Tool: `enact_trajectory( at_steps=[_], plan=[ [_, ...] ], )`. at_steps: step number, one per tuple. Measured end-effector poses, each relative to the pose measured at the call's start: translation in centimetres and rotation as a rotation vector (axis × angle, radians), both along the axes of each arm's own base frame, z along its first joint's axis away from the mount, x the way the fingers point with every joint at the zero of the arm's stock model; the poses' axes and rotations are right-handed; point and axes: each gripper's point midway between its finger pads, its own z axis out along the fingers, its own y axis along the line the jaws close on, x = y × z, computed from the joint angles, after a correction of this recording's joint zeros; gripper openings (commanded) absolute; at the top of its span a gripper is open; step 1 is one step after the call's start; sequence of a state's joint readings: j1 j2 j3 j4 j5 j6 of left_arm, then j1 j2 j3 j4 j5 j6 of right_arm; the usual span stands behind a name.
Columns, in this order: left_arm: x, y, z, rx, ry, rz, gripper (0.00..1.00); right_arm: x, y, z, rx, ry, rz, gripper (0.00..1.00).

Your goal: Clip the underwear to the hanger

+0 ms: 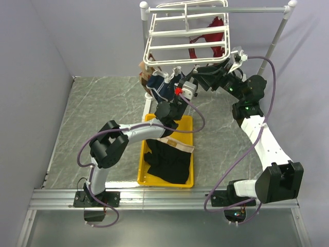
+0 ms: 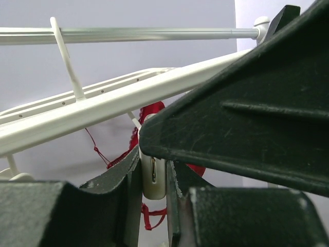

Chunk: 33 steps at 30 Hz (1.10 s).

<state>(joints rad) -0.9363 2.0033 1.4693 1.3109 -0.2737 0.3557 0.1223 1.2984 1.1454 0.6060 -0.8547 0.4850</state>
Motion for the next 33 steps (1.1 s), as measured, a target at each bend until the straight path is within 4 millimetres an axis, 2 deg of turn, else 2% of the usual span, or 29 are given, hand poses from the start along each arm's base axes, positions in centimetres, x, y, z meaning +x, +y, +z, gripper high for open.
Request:
enact_trajectory(
  at_steps=[4,16,20,21,23,24,25,29,33],
  plan=[
    [-0.1,-0.2,-0.4,0.011,0.001,-0.005,0.07,0.1,0.1,0.1,0.004,-0.007,-0.008,0.51],
    [0.0,-0.2,-0.8,0.026,-0.001,-0.012,0.08,0.9,1.3,0.1,-0.019,-0.008,0.012,0.50],
    [-0.1,-0.3,-0.8,0.028,-0.004,-0.015,0.10,1.1,1.2,-0.1,-0.035,-0.017,0.002,0.36],
    [-0.1,-0.4,-0.8,0.030,-0.006,-0.018,0.11,1.3,1.2,-0.1,-0.038,-0.018,-0.006,0.28],
    [-0.2,-0.4,-0.9,0.034,-0.007,-0.022,0.17,1.6,1.0,-0.3,-0.043,-0.021,-0.024,0.19],
    [-0.2,-0.5,-1.0,0.036,-0.006,-0.022,0.19,1.6,1.0,-0.3,-0.044,-0.018,-0.025,0.07],
    [-0.2,-0.5,-1.1,0.039,-0.004,-0.023,0.22,1.7,1.0,-0.4,-0.047,-0.021,-0.029,0.03],
    [-0.5,-0.5,-1.2,0.051,-0.010,-0.032,0.38,1.9,0.8,0.1,-0.033,-0.013,-0.042,0.00],
    [-1.2,-0.1,-0.8,0.059,-0.020,-0.040,0.47,1.7,0.8,1.0,-0.002,0.005,-0.034,0.00]
  ],
)
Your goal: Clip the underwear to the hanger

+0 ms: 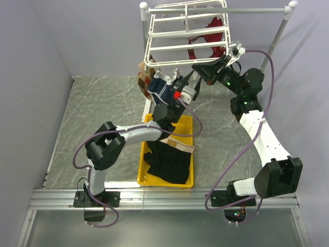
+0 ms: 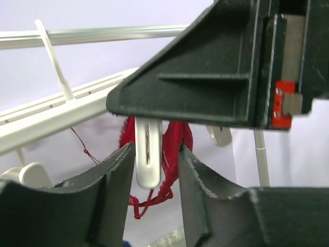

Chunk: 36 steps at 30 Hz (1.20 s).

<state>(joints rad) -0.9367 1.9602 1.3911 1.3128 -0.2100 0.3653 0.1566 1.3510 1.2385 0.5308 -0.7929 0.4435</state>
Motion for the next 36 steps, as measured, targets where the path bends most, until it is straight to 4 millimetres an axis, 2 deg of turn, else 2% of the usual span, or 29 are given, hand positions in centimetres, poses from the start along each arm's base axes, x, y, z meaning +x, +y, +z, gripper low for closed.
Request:
enact_trajectory(
  at_steps=[3,7,10,16,17,19,20,22,25,32,36],
  plan=[
    [-0.4,0.4,0.2,0.005,-0.002,-0.001,0.50,-0.2,0.1,0.7,0.022,0.012,0.010,0.00],
    [-0.8,1.0,0.9,-0.002,-0.009,0.003,0.48,-0.5,0.1,1.1,0.050,0.038,0.024,0.00],
    [-1.0,1.4,1.5,-0.011,-0.018,0.009,0.42,-0.5,0.2,1.1,0.061,0.054,0.029,0.00],
    [-1.0,1.5,1.6,-0.011,-0.018,0.011,0.20,-0.5,0.2,1.0,0.065,0.064,0.032,0.00],
    [-1.0,1.4,1.5,-0.010,-0.017,0.010,0.16,-0.4,0.2,1.0,0.065,0.066,0.032,0.02],
    [-1.0,1.4,1.5,-0.006,-0.016,0.011,0.12,-0.3,0.2,0.9,0.067,0.071,0.033,0.08],
    [-1.0,1.4,1.4,-0.005,-0.014,0.011,0.10,-0.3,0.3,0.9,0.068,0.075,0.034,0.21],
    [-0.8,1.5,1.4,-0.005,-0.010,0.016,0.09,-0.4,0.4,0.7,0.070,0.092,0.045,0.32],
    [-0.5,1.8,1.3,-0.007,-0.007,0.026,0.09,-0.6,0.5,0.4,0.071,0.116,0.057,0.37],
    [-0.2,2.1,1.3,-0.006,-0.005,0.036,0.09,-0.4,0.3,0.1,0.075,0.142,0.053,0.32],
    [-0.1,2.1,1.3,-0.006,-0.004,0.036,0.09,-0.2,0.1,0.0,0.079,0.153,0.048,0.34]
  ],
)
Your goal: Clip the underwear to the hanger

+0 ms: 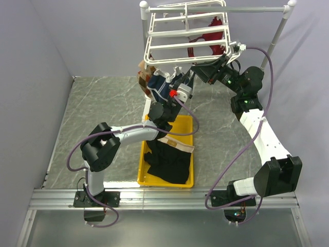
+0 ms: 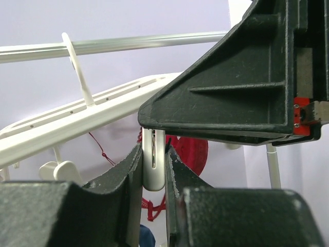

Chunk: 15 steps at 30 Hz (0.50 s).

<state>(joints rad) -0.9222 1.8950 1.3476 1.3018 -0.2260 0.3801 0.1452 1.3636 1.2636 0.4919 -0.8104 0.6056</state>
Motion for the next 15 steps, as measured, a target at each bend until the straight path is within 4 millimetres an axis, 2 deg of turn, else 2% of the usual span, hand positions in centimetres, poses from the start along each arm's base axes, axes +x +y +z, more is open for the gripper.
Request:
enact_trajectory(
  at_steps=[6,9,10,12,15],
  plan=[
    [0.05,-0.05,-0.11,0.005,0.003,0.000,0.09,0.38,0.10,-0.02,0.008,0.015,0.004,0.35],
    [0.06,-0.07,-0.12,0.006,0.003,0.000,0.11,0.50,0.11,0.08,0.013,0.020,0.005,0.26],
    [0.04,-0.08,-0.11,0.007,0.002,-0.001,0.13,0.51,0.11,0.09,0.015,0.022,0.005,0.19],
    [0.03,-0.10,-0.11,0.007,0.001,-0.002,0.16,0.53,0.14,0.06,0.018,0.027,0.007,0.10],
    [0.07,-0.08,-0.12,0.007,0.002,-0.002,0.30,0.65,0.17,0.05,0.020,0.025,0.008,0.00]
  ],
)
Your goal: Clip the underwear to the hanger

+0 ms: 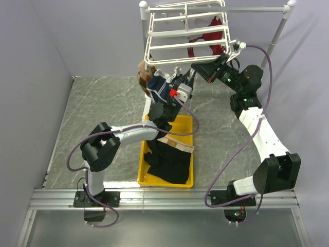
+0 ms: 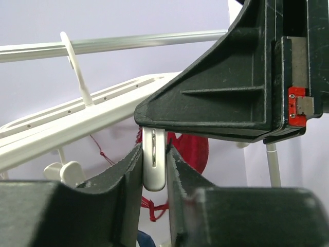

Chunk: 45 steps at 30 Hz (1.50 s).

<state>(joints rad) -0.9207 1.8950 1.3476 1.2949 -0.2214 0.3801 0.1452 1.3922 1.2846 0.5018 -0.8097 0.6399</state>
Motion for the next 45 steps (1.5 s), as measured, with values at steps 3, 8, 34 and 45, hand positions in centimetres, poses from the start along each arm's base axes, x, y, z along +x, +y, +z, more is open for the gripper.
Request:
enact_trajectory(
  at_steps=[3,8,34,45],
  plan=[
    [-0.1,0.0,0.1,0.002,-0.006,0.000,0.48,0.2,-0.1,0.0,0.005,0.003,-0.007,0.00],
    [-0.5,0.5,-0.3,0.015,-0.002,0.001,0.56,0.5,-0.3,-0.3,0.012,0.022,-0.010,0.00],
    [-4.4,4.1,1.9,0.181,0.277,-0.212,0.84,0.7,-0.4,0.6,0.071,0.066,-0.012,0.00],
    [0.2,1.6,1.5,0.213,0.295,-0.171,0.58,0.9,-0.4,0.6,0.012,0.008,-0.032,0.00]
  ],
)
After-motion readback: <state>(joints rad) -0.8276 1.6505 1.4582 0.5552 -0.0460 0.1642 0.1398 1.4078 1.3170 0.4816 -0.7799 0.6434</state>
